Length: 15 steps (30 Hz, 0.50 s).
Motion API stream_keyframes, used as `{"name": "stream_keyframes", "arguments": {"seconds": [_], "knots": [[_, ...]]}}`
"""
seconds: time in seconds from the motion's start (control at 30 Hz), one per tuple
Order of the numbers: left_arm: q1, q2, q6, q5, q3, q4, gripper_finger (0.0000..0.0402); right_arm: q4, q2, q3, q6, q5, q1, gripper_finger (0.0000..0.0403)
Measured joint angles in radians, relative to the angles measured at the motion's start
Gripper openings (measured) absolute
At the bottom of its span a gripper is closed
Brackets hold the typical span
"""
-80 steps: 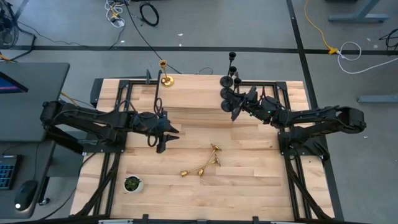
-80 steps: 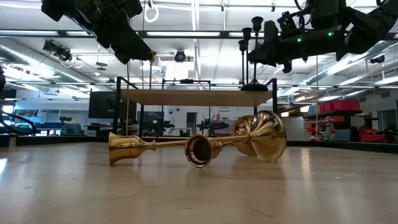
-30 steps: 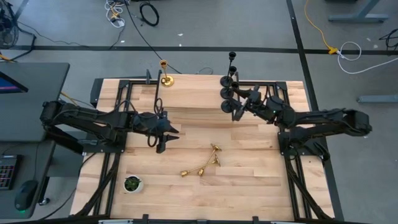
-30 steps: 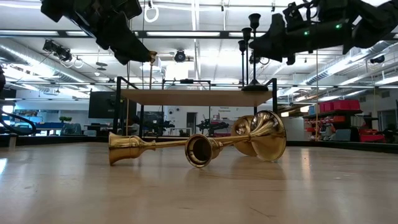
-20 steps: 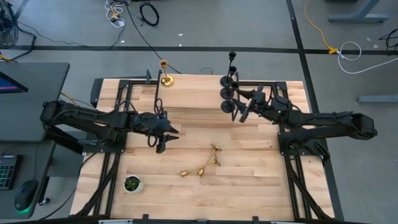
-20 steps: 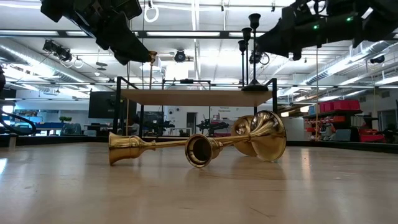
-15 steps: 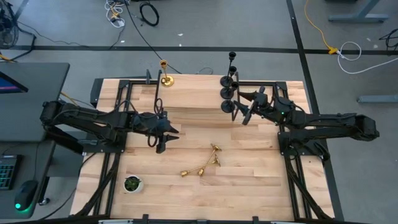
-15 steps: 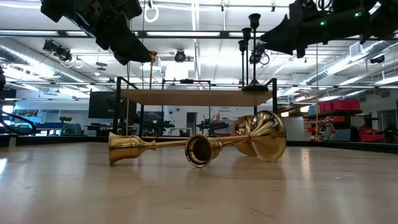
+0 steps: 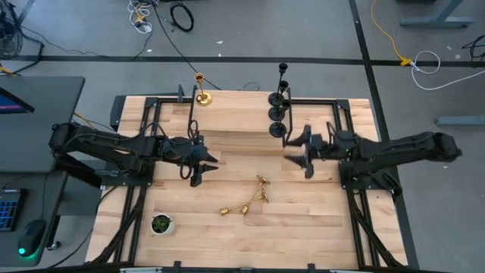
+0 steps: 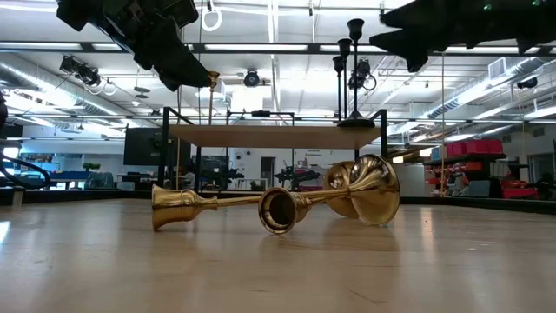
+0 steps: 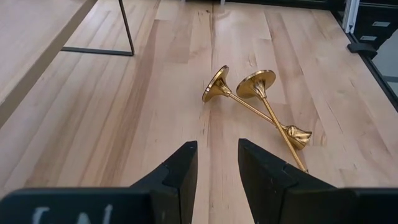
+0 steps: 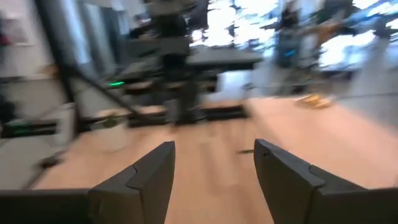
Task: Pick & Place candle stick holders
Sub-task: Put the left gold candle holder on the shelf aligned with the other gold candle holder
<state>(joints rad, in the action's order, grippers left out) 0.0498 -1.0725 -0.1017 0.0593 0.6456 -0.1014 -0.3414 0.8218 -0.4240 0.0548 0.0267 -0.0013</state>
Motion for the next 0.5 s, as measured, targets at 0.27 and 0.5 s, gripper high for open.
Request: {"name": "stream_keyframes", "arguments": {"seconds": [0.27,0.5], "knots": [[0.0,0.0,0.008,0.0,0.0,0.0,0.0117,-0.102,0.169,-0.003,0.03,0.122,0.302,0.022],[0.0,0.0,0.009,0.0,0.0,0.0,0.0117,-0.054,0.384,-0.152,-0.037,0.304,0.455,0.022]]}}
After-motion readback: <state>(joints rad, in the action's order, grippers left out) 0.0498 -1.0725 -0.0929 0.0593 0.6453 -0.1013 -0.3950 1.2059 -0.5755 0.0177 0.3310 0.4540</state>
